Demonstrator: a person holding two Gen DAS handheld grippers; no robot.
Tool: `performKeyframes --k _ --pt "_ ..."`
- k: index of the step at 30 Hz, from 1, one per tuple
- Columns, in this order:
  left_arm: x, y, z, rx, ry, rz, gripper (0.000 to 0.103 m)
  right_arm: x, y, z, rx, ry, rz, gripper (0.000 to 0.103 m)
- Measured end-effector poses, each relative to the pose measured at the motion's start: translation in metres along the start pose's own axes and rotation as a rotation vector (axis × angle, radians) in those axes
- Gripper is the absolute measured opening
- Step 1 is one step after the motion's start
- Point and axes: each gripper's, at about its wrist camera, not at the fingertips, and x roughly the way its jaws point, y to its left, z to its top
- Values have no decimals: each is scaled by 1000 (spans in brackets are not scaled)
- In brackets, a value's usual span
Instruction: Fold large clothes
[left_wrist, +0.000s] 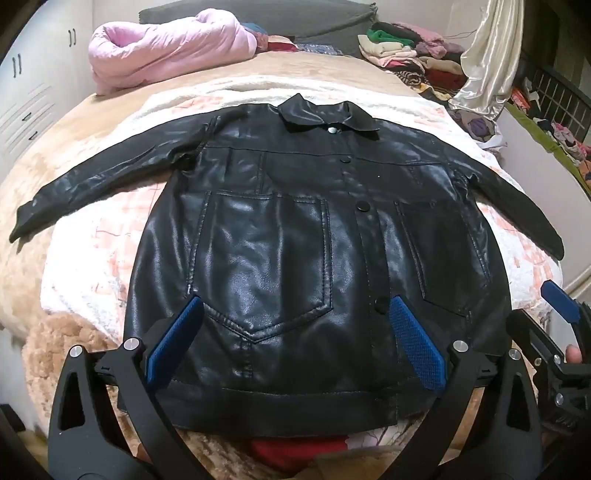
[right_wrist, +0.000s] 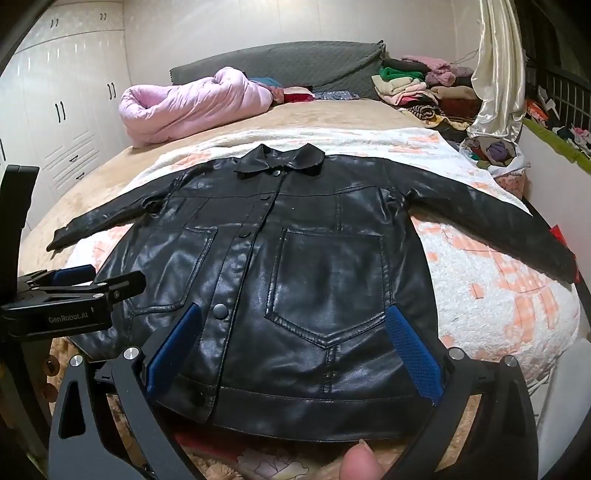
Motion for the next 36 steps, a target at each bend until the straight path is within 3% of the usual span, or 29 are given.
performKeyframes --k 36 --pt "-2 3 -3 -3 -7 -6 94 1 2 1 -5 2 0 99"
